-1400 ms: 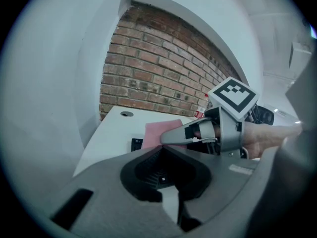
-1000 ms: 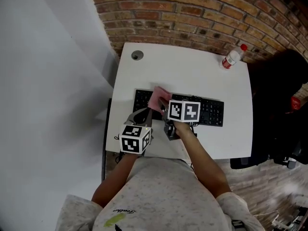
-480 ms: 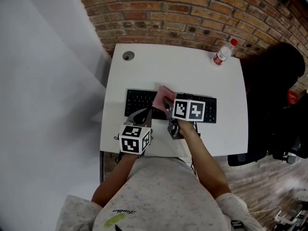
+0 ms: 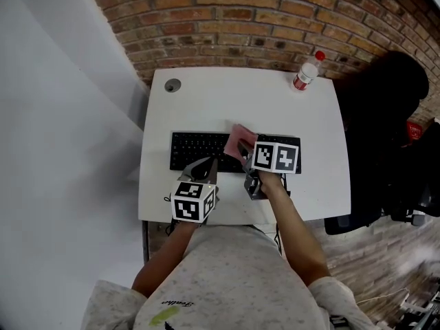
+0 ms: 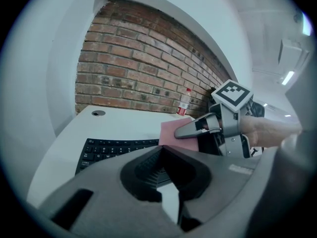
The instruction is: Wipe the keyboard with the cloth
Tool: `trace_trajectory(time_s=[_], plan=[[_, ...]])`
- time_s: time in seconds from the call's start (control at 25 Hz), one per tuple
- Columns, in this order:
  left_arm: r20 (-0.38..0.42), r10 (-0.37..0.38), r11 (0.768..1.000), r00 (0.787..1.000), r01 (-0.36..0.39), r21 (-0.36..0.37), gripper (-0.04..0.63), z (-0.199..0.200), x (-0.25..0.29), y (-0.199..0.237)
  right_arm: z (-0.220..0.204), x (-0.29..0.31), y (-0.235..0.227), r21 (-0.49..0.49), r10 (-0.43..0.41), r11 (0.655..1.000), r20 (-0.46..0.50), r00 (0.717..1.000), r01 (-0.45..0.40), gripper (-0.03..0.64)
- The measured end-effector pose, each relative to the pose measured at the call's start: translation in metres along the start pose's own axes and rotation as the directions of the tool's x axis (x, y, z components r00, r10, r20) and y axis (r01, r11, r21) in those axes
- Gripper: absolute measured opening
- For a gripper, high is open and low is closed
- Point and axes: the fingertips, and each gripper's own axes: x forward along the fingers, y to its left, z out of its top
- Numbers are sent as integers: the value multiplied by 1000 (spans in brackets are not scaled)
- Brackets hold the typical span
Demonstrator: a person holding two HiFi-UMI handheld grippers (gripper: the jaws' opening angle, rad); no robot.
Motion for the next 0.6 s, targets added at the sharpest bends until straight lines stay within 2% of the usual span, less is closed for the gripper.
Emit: trace_trajectory(time_s=[0.28,0.6], plan=[[-9,-18,1000,1000,18,13,-5,-1,9,-15,9,-20,-22,52,5,999,39,999,-7,26],[-18,-49,998,999,49,33,-5,3,24,-31,19,-38,-49,74,-30,997,75,997,25,26]])
